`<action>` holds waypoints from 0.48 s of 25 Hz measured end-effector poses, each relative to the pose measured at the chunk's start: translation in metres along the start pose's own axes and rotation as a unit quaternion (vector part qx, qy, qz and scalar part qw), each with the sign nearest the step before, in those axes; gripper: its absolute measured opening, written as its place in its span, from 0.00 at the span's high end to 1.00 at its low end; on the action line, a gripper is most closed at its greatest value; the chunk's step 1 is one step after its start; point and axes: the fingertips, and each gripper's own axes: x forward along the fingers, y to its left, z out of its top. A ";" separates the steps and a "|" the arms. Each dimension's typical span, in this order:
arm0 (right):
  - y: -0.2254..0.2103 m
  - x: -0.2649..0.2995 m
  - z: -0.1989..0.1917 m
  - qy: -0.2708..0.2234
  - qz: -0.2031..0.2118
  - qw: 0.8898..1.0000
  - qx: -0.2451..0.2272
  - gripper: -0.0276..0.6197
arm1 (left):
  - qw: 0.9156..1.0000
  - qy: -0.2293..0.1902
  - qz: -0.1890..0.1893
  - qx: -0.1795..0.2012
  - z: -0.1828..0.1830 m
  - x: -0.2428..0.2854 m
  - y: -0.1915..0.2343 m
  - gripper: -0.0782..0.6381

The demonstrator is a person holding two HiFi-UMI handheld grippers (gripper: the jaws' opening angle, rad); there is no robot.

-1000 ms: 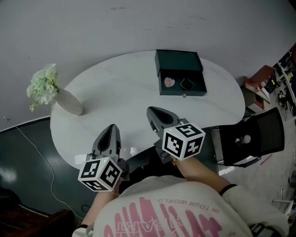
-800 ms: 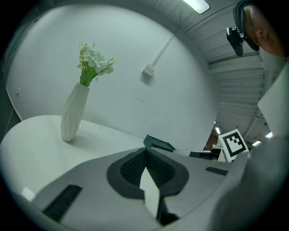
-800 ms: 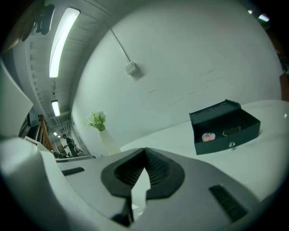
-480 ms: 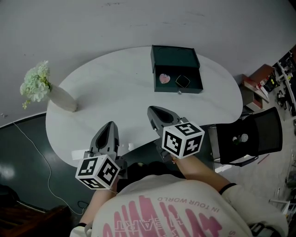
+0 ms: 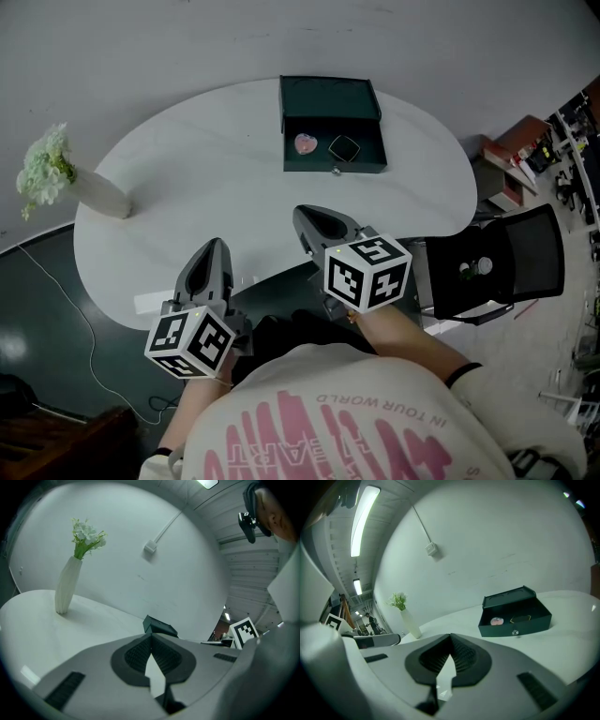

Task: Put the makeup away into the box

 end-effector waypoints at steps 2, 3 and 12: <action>-0.006 -0.007 -0.002 0.002 -0.003 1.000 -0.001 0.96 | 1.000 0.000 -0.002 0.000 -0.003 0.000 -0.007 0.89; -0.009 -0.010 -0.004 0.003 -0.005 1.000 0.000 0.96 | 1.000 0.001 -0.003 0.000 -0.005 0.000 -0.009 0.89; -0.020 -0.034 -0.017 0.007 -0.011 1.000 0.004 0.96 | 1.000 0.007 -0.007 -0.001 -0.019 -0.004 -0.028 0.89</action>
